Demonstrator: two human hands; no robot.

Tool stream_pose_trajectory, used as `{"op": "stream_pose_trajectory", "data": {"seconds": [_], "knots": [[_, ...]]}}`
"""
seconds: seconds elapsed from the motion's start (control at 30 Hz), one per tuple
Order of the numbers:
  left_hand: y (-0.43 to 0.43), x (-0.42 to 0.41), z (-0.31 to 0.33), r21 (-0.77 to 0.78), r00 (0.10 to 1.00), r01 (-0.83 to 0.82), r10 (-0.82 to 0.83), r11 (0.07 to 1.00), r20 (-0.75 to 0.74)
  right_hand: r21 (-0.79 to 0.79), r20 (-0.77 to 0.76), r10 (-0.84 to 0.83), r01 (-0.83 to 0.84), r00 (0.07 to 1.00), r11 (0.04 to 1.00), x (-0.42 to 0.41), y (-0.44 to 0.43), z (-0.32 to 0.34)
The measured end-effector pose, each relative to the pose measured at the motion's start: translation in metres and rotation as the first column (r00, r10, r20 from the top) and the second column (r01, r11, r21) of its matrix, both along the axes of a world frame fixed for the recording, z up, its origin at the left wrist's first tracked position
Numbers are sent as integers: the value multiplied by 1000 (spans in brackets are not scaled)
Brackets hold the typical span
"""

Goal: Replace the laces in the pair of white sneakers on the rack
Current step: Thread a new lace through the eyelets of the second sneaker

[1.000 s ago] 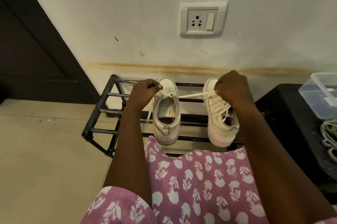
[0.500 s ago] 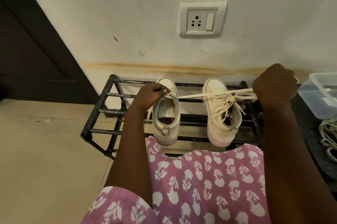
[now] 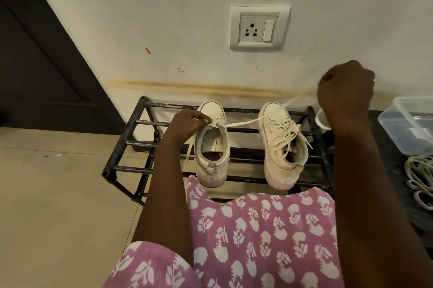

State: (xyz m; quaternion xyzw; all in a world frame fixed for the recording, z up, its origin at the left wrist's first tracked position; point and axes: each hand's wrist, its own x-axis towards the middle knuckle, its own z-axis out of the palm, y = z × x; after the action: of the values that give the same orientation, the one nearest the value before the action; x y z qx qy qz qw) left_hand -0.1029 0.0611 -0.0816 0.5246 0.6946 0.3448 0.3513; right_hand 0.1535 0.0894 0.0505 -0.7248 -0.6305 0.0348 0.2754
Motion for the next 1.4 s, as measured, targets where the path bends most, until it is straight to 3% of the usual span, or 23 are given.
{"op": "stream_pose_trajectory", "data": {"seconds": [0.2, 0.33, 0.43, 0.57, 0.77, 0.87, 0.97, 1.17, 1.27, 1.4], "knots": [[-5, -14, -2, -138, 999, -29, 25, 990, -28, 114, -273, 219, -194, 937, 974, -24, 14, 4], [-6, -16, 0, -290, 998, 54, -60, 955, -10, 22, -552, 291, -335, 781, 942, -47, 16, -4], [-8, -17, 2, -344, 985, 116, -152, 932, -80, -70, -637, 277, -412, 720, 908, -64, 12, -28], [-11, -16, 3, -351, 983, 127, -165, 928, -81, -186, -585, 286, -469, 759, 863, -78, 4, -75], [-12, -19, 10, -302, 995, 90, -70, 949, 76, -334, -259, 361, -434, 896, 836, -79, -3, -118], [-16, -22, 14, -314, 996, 88, -88, 945, 14, -425, -75, 401, -393, 913, 816, -76, -3, -125], [-17, -26, 17, -166, 988, 1, -26, 986, -150, -412, 7, 423, -383, 906, 827, -79, -4, -122], [-16, -23, 31, 191, 952, -85, 136, 978, -273, -161, -298, 505, -564, 810, 810, -107, -9, -92], [-17, -24, 42, 308, 910, -41, 163, 950, -382, -180, -337, 562, -638, 755, 749, -124, -13, -80], [-21, -19, 64, 447, 898, 18, 183, 894, -401, -265, -340, 601, -687, 723, 676, -142, -16, -74]]}}
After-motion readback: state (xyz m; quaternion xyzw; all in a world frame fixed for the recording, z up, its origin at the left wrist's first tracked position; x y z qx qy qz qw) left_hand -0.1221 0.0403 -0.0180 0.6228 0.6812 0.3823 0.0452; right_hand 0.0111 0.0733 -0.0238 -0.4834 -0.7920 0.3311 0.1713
